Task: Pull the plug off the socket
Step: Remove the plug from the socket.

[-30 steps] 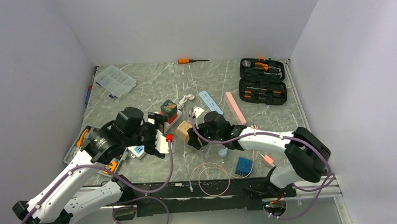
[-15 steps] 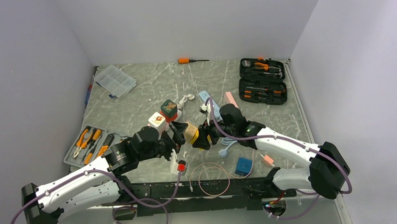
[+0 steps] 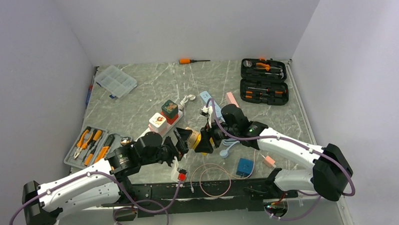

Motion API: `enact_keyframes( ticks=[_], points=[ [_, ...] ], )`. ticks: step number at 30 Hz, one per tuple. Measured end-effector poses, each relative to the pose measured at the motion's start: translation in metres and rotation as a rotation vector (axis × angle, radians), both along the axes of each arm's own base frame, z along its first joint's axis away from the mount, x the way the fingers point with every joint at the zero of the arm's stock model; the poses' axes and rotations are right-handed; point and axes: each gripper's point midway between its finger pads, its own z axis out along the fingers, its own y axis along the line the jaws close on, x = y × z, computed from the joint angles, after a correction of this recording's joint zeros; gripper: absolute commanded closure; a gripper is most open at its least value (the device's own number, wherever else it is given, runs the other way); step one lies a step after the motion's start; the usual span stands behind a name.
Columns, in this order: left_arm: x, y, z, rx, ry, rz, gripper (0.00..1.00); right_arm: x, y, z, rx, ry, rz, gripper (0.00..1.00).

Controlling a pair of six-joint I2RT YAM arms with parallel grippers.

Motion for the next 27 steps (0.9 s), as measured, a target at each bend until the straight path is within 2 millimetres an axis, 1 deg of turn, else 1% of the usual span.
enact_keyframes(
  ticks=[4, 7, 14, 18, 19, 22, 24, 27],
  points=[
    [-0.001, 0.003, -0.013, 0.039, -0.005, -0.006, 0.0, -0.002, 0.003, 0.007, 0.018, 0.0, 0.019, 1.0],
    [0.001, 0.003, -0.017, 0.049, -0.018, -0.006, 0.01, -0.003, 0.004, 0.011, 0.027, 0.001, 0.025, 1.0],
    [0.008, -0.002, -0.011, 0.018, -0.066, 0.008, 0.01, -0.005, 0.008, 0.02, 0.057, 0.013, 0.036, 1.0],
    [0.008, -0.003, -0.011, 0.011, -0.081, 0.006, 0.01, -0.004, 0.014, 0.03, 0.087, 0.011, 0.051, 1.0],
    [0.009, -0.004, -0.01, 0.01, -0.083, 0.007, 0.02, -0.004, 0.015, 0.033, 0.094, 0.007, 0.054, 1.0],
    [0.01, -0.004, -0.008, 0.006, -0.095, 0.008, 0.16, -0.003, 0.019, 0.04, 0.111, 0.0, 0.066, 1.0],
    [0.011, -0.006, -0.006, 0.004, -0.108, 0.007, 0.29, -0.003, 0.021, 0.039, 0.109, 0.004, 0.072, 1.0],
    [0.013, -0.007, -0.005, 0.005, -0.121, 0.006, 0.57, -0.005, 0.023, 0.034, 0.099, 0.015, 0.079, 1.0]
  ],
)
